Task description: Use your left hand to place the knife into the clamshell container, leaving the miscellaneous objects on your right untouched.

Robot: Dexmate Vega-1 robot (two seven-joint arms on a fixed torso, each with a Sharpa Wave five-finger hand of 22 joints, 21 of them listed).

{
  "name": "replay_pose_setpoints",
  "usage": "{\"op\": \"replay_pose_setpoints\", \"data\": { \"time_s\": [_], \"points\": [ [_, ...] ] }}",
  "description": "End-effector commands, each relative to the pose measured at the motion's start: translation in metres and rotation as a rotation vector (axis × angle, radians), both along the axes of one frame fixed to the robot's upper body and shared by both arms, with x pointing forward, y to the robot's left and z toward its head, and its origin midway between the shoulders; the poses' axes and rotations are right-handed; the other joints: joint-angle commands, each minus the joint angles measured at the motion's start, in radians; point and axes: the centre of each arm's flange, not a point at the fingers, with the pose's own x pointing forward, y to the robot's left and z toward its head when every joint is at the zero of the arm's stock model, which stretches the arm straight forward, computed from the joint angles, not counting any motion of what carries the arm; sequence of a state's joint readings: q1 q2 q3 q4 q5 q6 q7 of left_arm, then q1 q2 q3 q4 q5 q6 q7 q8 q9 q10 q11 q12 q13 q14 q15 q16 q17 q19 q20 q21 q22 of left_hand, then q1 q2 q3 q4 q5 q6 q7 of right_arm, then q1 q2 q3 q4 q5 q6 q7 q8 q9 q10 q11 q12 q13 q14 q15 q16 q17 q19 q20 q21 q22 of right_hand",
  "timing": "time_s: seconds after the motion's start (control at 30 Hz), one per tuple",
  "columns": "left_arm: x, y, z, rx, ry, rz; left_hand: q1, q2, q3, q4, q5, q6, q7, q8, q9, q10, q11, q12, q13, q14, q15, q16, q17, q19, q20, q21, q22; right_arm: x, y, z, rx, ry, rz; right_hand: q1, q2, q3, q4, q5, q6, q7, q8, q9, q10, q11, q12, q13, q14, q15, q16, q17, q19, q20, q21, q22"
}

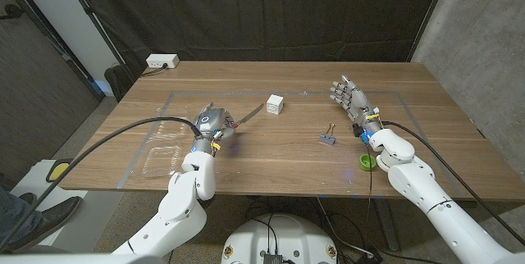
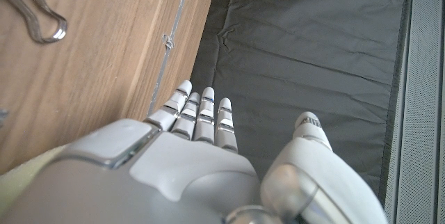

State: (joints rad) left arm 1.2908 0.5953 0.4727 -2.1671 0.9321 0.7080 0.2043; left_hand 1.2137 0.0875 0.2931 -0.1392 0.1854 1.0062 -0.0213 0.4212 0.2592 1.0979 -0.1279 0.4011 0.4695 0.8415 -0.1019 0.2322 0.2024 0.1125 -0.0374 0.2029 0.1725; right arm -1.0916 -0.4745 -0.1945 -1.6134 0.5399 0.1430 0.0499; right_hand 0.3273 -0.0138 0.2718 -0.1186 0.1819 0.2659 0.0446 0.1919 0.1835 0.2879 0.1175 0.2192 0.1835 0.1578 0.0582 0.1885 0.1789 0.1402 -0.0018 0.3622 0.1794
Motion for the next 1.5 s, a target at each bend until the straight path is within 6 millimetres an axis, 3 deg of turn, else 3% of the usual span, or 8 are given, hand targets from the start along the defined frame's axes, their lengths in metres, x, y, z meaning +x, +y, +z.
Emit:
{"op": "replay_pose_setpoints", "data": {
  "time_s": [0.03, 0.8, 1.5],
  "points": [
    [0.005, 0.037, 0.004, 0.007, -0.07, 0.046, 0.026, 0.034, 0.043, 0.032, 0.005, 0.049, 0.038, 0.008, 0.002, 0.032, -0.041, 0.004, 0.084, 0.001, -0.107, -0.007, 0.006, 0.008, 0.001, -0.007, 0.0, 0.006, 0.005, 0.0, -0.006, 0.012, 0.011, 0.0, 0.009, -0.003, -0.003, 0.01, 0.0, -0.002, 0.003, 0.006, 0.006, 0.0, -0.002, 0.005, 0.002, 0.003, 0.0, 0.002, 0.001, 0.003, -0.002, 0.002],
    [-0.022, 0.085, -0.007, -0.043, -0.155, 0.062, 0.02, 0.027, 0.068, 0.036, 0.006, 0.05, 0.023, 0.014, -0.012, 0.031, -0.049, 0.003, 0.11, 0.008, -0.112, -0.013, 0.01, 0.014, 0.004, -0.009, -0.001, 0.012, 0.018, 0.004, -0.017, 0.018, 0.025, 0.0, 0.01, -0.004, -0.004, 0.009, -0.001, -0.001, 0.002, 0.006, 0.005, 0.002, -0.002, 0.005, 0.001, 0.006, 0.0, 0.002, 0.003, 0.002, -0.009, 0.002],
    [-0.045, 0.1, -0.034, 0.034, -0.187, 0.084, 0.013, 0.019, 0.085, 0.039, 0.006, 0.053, 0.015, 0.02, -0.023, 0.035, -0.052, 0.001, 0.128, 0.01, -0.114, -0.017, 0.014, 0.022, 0.001, -0.009, 0.0, 0.016, 0.021, 0.01, -0.038, 0.026, 0.028, 0.002, 0.011, -0.005, -0.004, 0.009, -0.001, 0.0, 0.002, 0.006, 0.005, 0.0, -0.002, 0.005, 0.001, 0.005, -0.001, 0.002, 0.005, 0.004, -0.015, 0.002]
  ]
}}
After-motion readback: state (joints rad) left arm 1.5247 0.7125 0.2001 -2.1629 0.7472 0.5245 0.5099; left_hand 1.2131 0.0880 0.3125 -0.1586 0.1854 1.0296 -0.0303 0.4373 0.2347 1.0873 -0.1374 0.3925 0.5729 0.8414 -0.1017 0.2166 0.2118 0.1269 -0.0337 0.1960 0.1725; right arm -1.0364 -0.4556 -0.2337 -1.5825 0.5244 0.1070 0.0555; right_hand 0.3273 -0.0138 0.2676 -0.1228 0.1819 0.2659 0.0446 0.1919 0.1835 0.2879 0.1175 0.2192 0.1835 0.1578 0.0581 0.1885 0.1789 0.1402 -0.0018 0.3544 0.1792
